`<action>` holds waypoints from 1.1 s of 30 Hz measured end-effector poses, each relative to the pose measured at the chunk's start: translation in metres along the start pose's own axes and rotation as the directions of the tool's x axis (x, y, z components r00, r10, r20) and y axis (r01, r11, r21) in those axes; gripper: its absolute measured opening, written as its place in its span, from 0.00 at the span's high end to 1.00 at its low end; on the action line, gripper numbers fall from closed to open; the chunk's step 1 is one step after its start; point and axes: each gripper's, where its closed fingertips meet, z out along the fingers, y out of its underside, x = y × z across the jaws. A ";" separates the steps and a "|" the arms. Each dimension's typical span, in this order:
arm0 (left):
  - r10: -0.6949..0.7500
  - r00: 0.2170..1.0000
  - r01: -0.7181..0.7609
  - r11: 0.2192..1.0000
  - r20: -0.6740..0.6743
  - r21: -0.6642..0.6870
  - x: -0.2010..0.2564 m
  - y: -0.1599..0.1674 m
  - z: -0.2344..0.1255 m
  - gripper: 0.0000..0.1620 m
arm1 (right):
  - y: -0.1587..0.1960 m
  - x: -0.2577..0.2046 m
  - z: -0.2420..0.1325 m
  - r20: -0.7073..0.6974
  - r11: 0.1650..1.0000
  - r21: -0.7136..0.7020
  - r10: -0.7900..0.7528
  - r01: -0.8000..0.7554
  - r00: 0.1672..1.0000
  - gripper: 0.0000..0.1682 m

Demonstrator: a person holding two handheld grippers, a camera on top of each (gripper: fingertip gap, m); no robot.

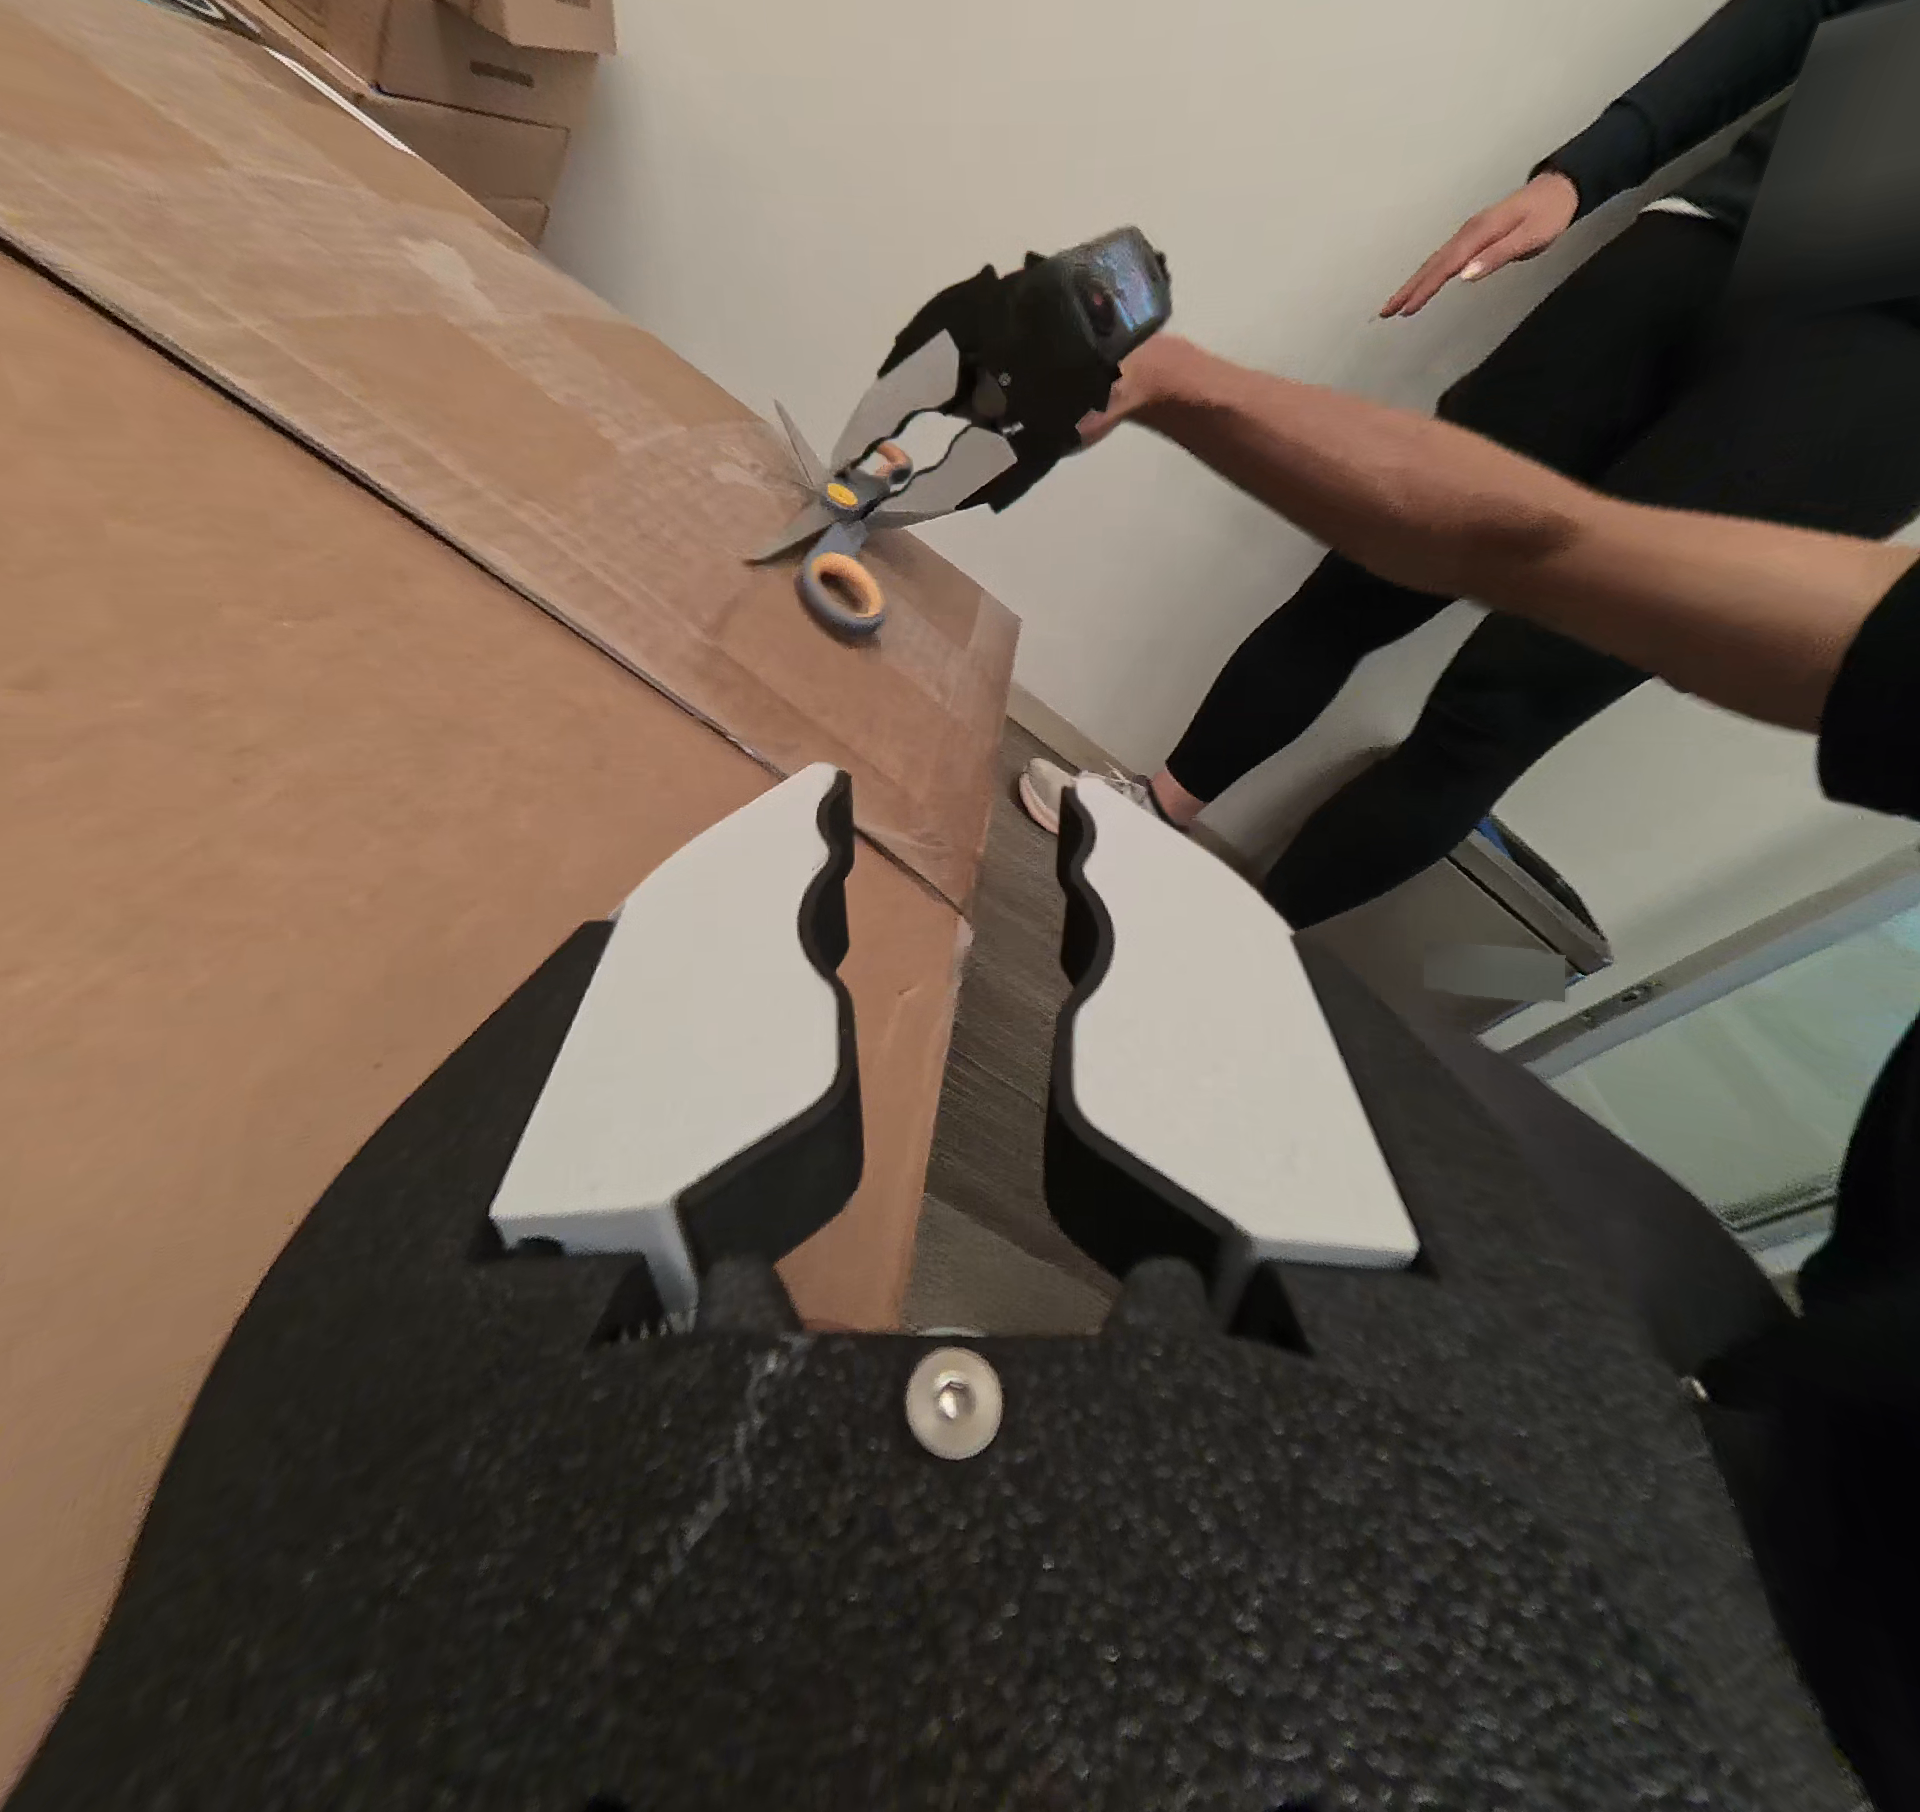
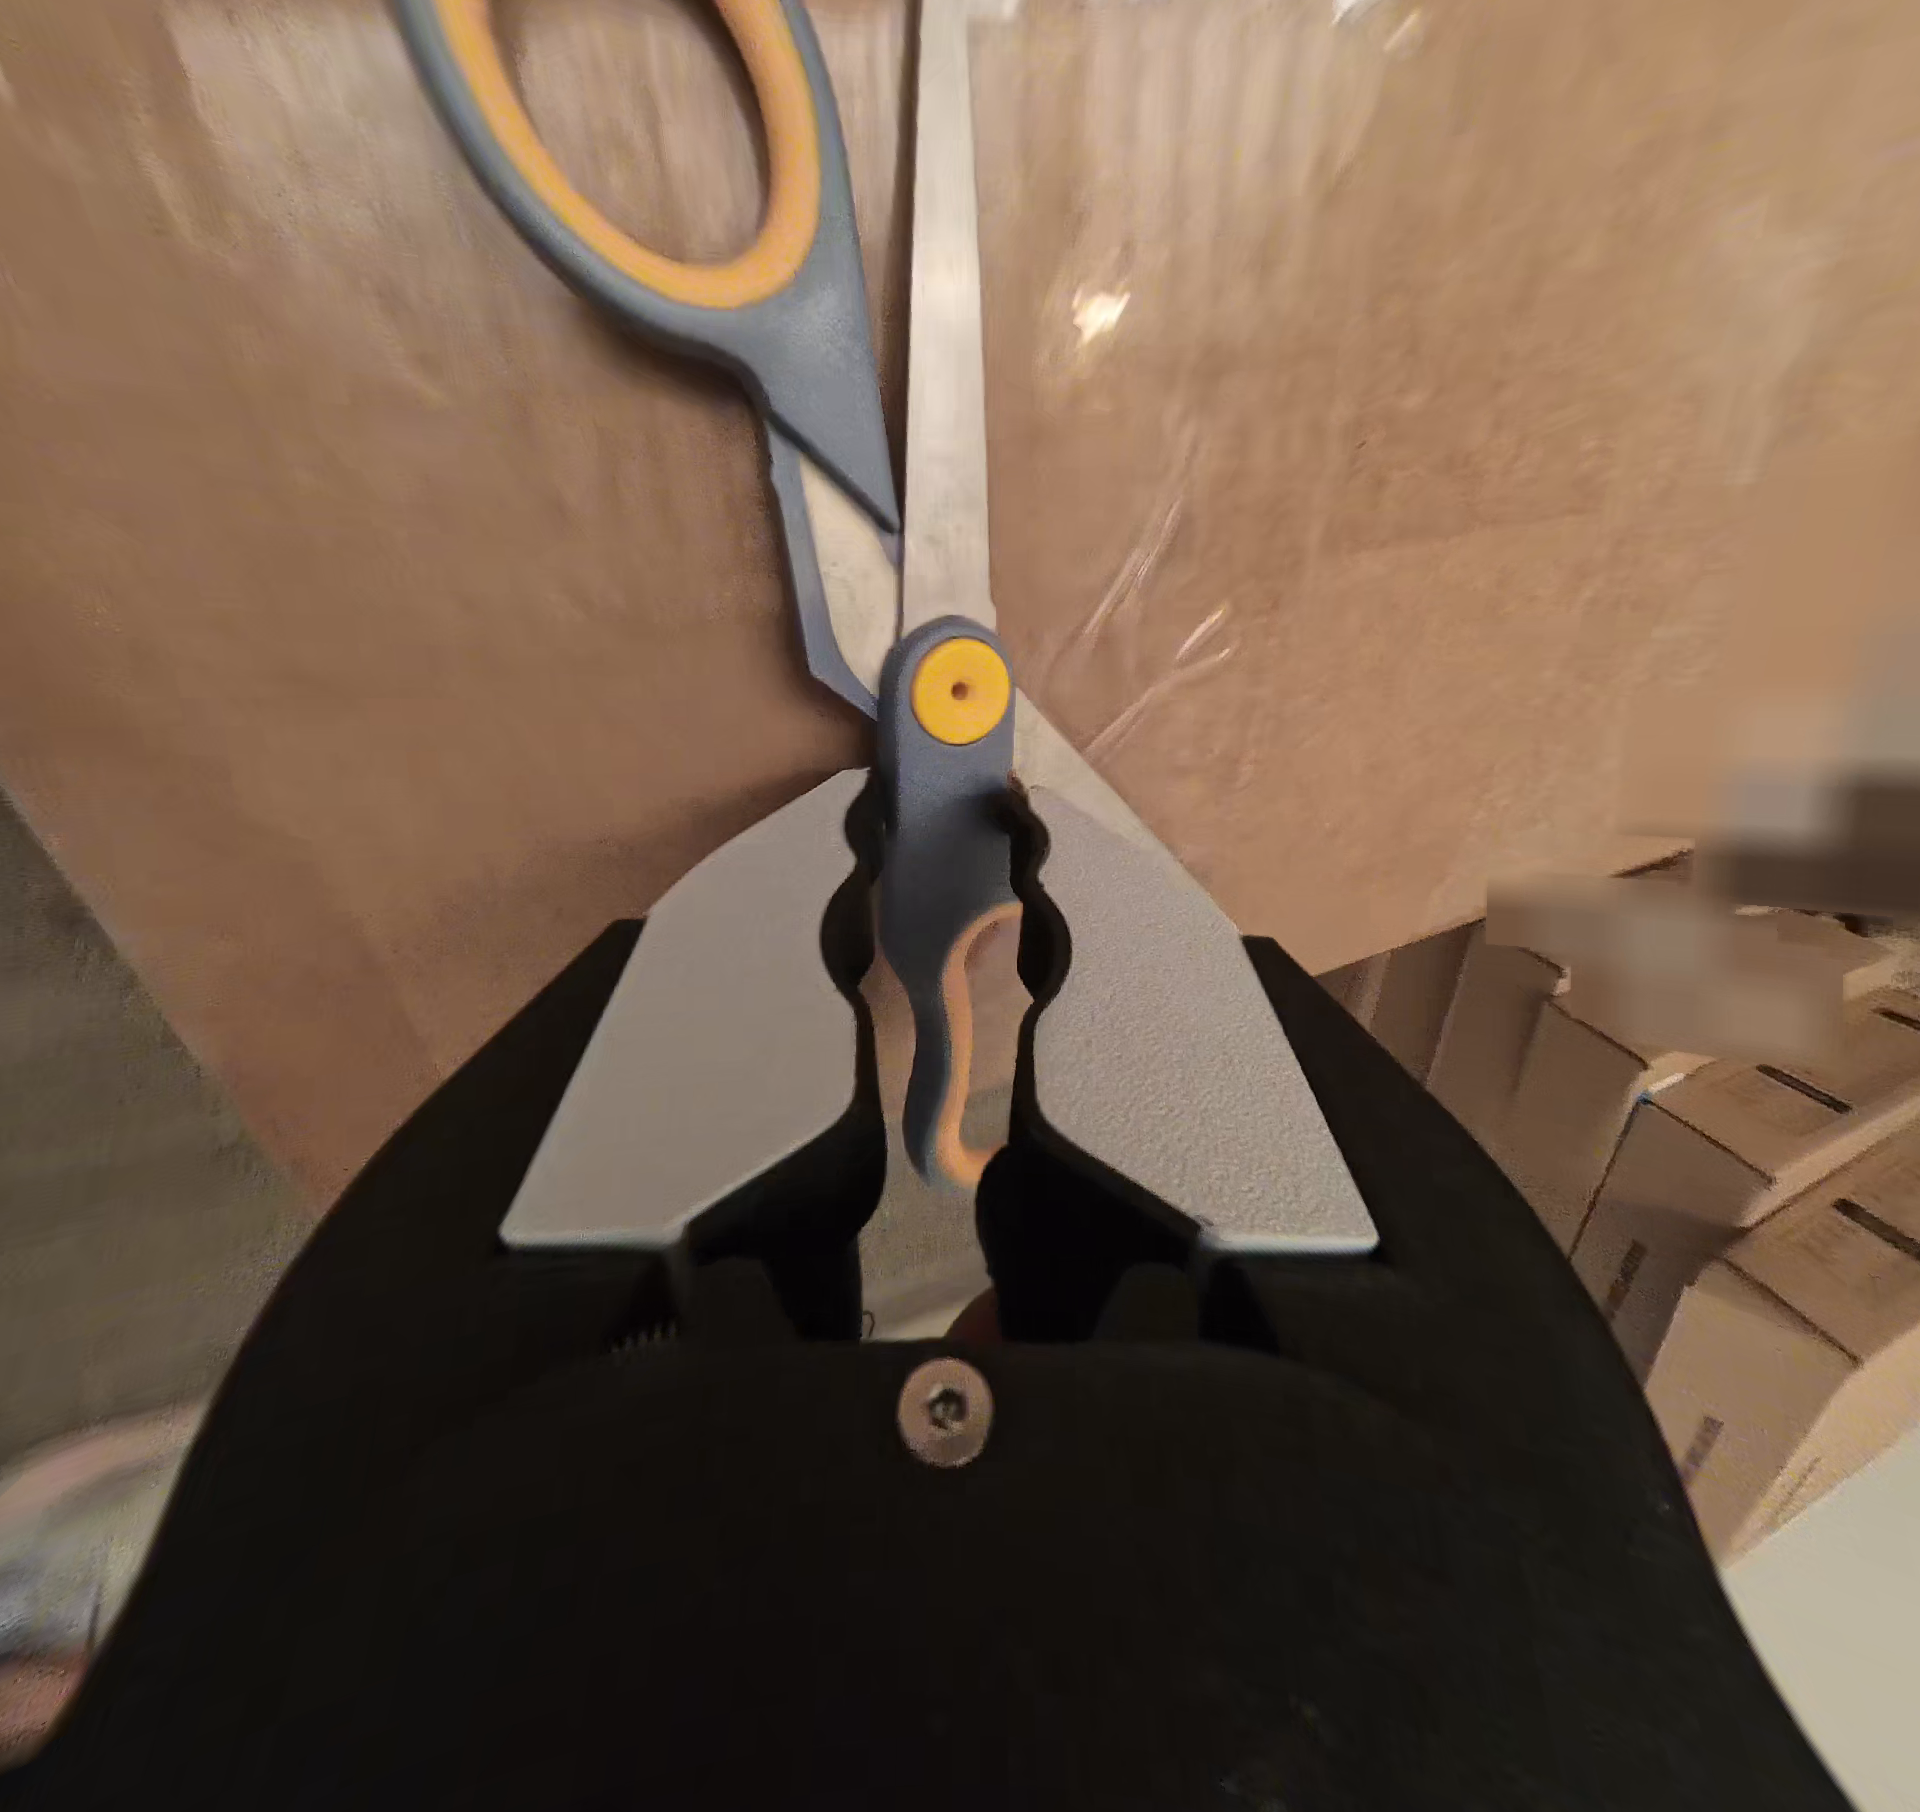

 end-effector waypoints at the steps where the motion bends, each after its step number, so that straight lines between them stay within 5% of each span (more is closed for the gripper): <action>1: -0.009 1.000 0.009 1.000 -0.015 -0.001 0.003 -0.001 0.003 0.77 | -0.011 0.000 -0.006 -0.075 0.998 0.061 0.039 -0.034 0.996 0.87; 8: -0.058 0.993 0.059 0.998 -0.101 0.014 0.017 -0.010 0.019 0.75 | -0.094 -0.015 -0.054 -0.521 0.937 0.334 0.272 -0.100 0.809 0.98; 14: -0.153 0.972 0.152 0.988 -0.181 -0.020 0.021 -0.004 0.017 0.75 | -0.149 -0.037 -0.043 -0.657 0.986 0.163 0.092 0.022 0.749 0.97; 17: -0.236 0.956 0.236 0.972 -0.174 -0.020 0.015 -0.001 0.005 0.74 | -0.174 -0.038 -0.063 -0.789 0.985 0.082 -0.028 0.150 0.613 0.98; 23: -0.595 0.752 0.592 0.799 -0.283 -0.108 0.003 -0.010 -0.027 0.70 | -0.243 -0.071 -0.099 -0.871 0.889 -0.133 -0.316 0.437 0.377 0.98; 29: -0.707 0.659 0.657 0.707 -0.254 -0.264 0.023 0.011 -0.032 0.74 | -0.286 -0.087 -0.105 -0.881 0.859 -0.175 -0.354 0.481 0.313 0.98; 33: -0.706 0.663 0.673 0.708 -0.251 -0.212 0.020 0.006 -0.063 0.75 | -0.286 -0.084 -0.111 -0.894 0.883 -0.176 -0.328 0.435 0.305 0.98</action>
